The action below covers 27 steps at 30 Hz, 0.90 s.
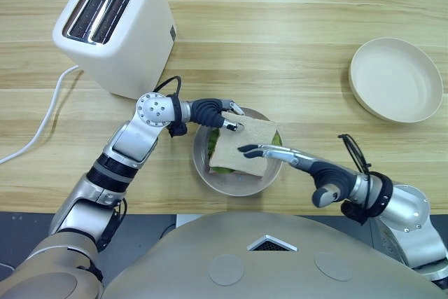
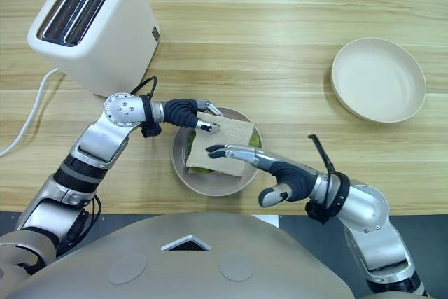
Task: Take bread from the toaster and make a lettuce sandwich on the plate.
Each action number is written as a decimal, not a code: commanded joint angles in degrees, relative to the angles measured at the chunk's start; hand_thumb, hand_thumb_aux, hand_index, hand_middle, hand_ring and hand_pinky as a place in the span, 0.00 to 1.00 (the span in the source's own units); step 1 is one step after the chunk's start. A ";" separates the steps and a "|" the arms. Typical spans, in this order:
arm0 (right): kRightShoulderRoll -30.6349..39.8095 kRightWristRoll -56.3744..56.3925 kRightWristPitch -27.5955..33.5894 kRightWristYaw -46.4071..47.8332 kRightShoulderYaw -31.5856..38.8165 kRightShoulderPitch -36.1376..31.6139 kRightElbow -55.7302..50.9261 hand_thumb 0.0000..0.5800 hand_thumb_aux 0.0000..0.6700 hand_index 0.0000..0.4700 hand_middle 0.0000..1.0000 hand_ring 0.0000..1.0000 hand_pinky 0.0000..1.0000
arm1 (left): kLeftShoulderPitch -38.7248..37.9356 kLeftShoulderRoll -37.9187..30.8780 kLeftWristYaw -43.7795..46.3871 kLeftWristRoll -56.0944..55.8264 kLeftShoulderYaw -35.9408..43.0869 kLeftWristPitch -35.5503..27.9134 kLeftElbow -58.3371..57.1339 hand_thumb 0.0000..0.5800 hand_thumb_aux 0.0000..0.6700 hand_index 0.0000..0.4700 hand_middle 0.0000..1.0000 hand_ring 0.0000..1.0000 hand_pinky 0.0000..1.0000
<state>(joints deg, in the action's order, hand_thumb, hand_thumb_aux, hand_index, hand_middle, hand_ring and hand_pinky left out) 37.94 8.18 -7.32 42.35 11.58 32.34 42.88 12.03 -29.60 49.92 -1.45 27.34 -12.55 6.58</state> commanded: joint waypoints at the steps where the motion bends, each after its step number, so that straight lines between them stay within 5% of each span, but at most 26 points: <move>1: -0.48 -9.51 1.13 -0.60 5.32 -4.85 -5.97 0.00 0.00 0.00 0.00 0.00 0.00 | -0.20 -1.10 -0.86 4.81 1.41 2.11 -2.31 1.00 1.00 1.00 1.00 1.00 1.00; 14: 0.40 -36.88 3.49 -9.20 14.51 -20.32 -31.50 0.00 0.00 0.00 0.00 0.00 0.00 | 3.45 -2.60 -1.80 12.16 0.57 7.24 0.81 1.00 1.00 1.00 1.00 1.00 1.00; 15: 0.73 -37.62 3.47 -9.28 15.08 -20.69 -31.89 0.00 0.00 0.00 0.00 0.00 0.00 | 4.55 -3.37 -3.21 14.58 0.09 8.59 1.77 0.97 0.82 0.82 0.04 0.04 0.04; 16: 1.10 -38.18 3.35 -9.27 15.59 -21.16 -32.35 0.00 0.00 0.00 0.00 0.00 0.00 | 5.83 -4.49 -4.51 17.23 -0.98 9.66 3.86 0.00 0.00 0.00 0.00 0.00 0.00; 23: 0.80 -42.68 1.65 -11.17 18.13 -25.41 -37.34 0.00 0.00 0.00 0.00 0.00 0.00 | 22.07 -11.29 -24.28 31.30 -23.46 18.18 18.00 0.00 0.00 0.00 0.00 0.00 0.00; 27: -1.43 -44.29 0.52 -12.86 18.52 -29.54 -41.75 0.00 0.00 0.00 0.00 0.00 0.00 | 16.40 -12.39 -29.08 31.77 -30.05 20.84 18.38 0.00 0.00 0.00 0.00 0.00 0.00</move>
<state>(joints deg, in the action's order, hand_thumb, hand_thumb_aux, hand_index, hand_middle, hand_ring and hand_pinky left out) 35.35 -30.60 -10.83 27.16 27.14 0.79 11.10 33.01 -41.46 22.34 29.90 -0.34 6.62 24.47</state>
